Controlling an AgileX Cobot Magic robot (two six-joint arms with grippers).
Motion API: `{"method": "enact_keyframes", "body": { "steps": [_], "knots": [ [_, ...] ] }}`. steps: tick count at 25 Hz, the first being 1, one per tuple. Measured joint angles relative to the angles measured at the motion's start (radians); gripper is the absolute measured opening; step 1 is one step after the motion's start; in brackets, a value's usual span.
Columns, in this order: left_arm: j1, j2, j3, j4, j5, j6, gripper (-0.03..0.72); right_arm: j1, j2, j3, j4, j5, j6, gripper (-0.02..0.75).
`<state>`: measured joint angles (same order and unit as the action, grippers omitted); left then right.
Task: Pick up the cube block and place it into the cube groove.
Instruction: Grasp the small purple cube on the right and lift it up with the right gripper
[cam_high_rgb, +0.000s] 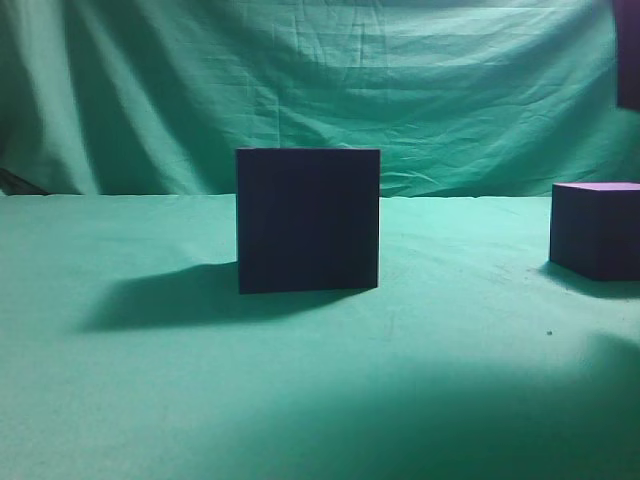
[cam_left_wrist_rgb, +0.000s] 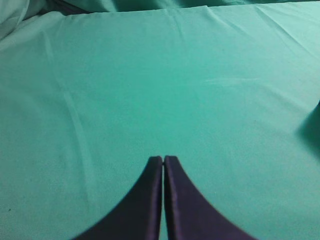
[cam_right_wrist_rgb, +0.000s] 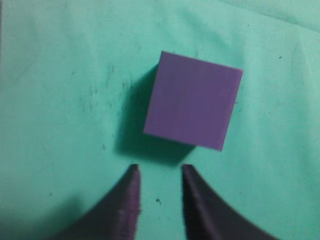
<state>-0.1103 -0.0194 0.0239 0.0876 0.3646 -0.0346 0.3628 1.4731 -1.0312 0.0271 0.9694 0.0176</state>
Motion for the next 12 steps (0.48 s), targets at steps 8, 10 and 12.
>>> {"method": "enact_keyframes", "body": {
  "steps": [8, 10, 12],
  "knots": [
    [0.000, 0.000, 0.000, 0.000, 0.000, 0.000, 0.000, 0.000, 0.116, -0.046, -0.074, -0.057, 0.162, 0.631],
    [0.000, 0.000, 0.000, 0.000, 0.000, 0.000, 0.000, 0.000, 0.134, -0.048, -0.099, -0.079, 0.189, 0.624],
    [0.000, 0.000, 0.000, 0.000, 0.000, 0.000, 0.000, 0.000, 0.157, -0.048, -0.114, -0.100, 0.211, 0.624]
  ]
}}
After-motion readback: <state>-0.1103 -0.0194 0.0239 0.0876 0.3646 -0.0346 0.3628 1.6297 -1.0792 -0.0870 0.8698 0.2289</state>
